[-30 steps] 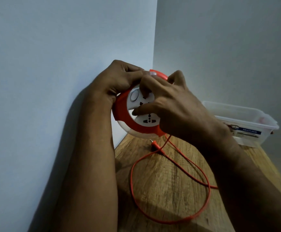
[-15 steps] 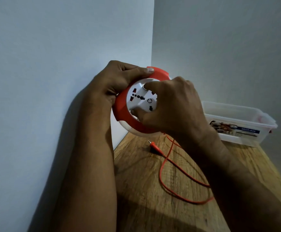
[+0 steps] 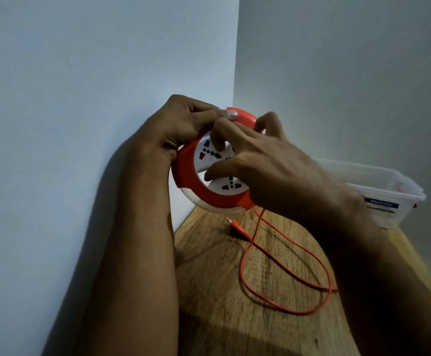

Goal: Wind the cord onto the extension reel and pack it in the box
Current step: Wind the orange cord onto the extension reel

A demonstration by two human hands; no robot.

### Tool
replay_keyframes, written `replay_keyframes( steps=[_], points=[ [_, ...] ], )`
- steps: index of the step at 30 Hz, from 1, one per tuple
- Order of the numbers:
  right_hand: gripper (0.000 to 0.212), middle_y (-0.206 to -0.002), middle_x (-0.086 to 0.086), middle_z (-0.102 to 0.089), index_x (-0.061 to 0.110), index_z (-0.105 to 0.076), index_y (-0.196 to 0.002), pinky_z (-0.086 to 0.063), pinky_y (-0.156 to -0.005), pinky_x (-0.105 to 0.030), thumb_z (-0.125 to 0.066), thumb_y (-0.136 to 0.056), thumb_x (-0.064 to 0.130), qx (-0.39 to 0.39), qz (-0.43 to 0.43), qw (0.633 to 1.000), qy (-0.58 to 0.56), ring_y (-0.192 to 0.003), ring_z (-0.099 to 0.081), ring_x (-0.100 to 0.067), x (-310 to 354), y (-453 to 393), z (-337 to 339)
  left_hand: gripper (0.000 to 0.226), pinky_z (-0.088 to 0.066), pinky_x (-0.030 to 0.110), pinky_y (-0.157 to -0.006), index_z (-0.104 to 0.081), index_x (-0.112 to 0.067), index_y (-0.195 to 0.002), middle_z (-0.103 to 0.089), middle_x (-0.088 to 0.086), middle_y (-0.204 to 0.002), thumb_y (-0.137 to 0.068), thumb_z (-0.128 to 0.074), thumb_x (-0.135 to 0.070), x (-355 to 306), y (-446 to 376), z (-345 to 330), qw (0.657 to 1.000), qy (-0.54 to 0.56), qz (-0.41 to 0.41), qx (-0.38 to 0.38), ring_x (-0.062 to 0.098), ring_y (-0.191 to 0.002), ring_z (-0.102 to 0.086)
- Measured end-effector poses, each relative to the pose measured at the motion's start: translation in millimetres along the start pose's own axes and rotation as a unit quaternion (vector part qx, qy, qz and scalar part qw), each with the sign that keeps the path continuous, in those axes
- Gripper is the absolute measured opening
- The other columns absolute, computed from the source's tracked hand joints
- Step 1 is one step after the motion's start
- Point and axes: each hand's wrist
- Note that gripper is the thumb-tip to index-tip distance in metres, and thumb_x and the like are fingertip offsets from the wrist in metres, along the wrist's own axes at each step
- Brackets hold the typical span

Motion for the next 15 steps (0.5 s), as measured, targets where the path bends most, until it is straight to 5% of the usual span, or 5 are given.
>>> replay_keyframes(
  steps=[8, 15],
  points=[
    [0.054, -0.12, -0.007, -0.055, 0.037, -0.069, -0.112, -0.036, -0.088, -0.047, -0.087, -0.061, 0.042, -0.09, 0.002, 0.996, 0.007, -0.12, -0.047, -0.03, -2.2, -8.6, -13.8, 0.02, -0.054, 0.015, -0.056, -0.08, -0.029, -0.089, -0.08, -0.005, -0.083, -0.088, -0.072, -0.047, -0.3, 1.3, 4.1, 1.0, 0.004, -0.024, 0.003, 0.009, -0.071, -0.076],
    [0.054, -0.087, -0.008, -0.075, 0.015, -0.073, -0.109, -0.056, -0.071, -0.036, -0.077, -0.065, 0.046, -0.187, -0.117, 0.974, -0.049, -0.069, -0.071, -0.025, 6.5, -6.2, -21.6, 0.015, -0.05, 0.011, -0.046, -0.077, -0.032, -0.079, -0.076, -0.015, -0.067, -0.083, -0.075, -0.046, -4.6, 4.9, -0.7, 0.999, 0.034, -0.009, 0.011, 0.001, -0.055, -0.071]
  ],
)
Point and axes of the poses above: each hand's wrist, its own y-axis away from the middle knuckle, its own z-axis out of the back of the hand, x = y × z
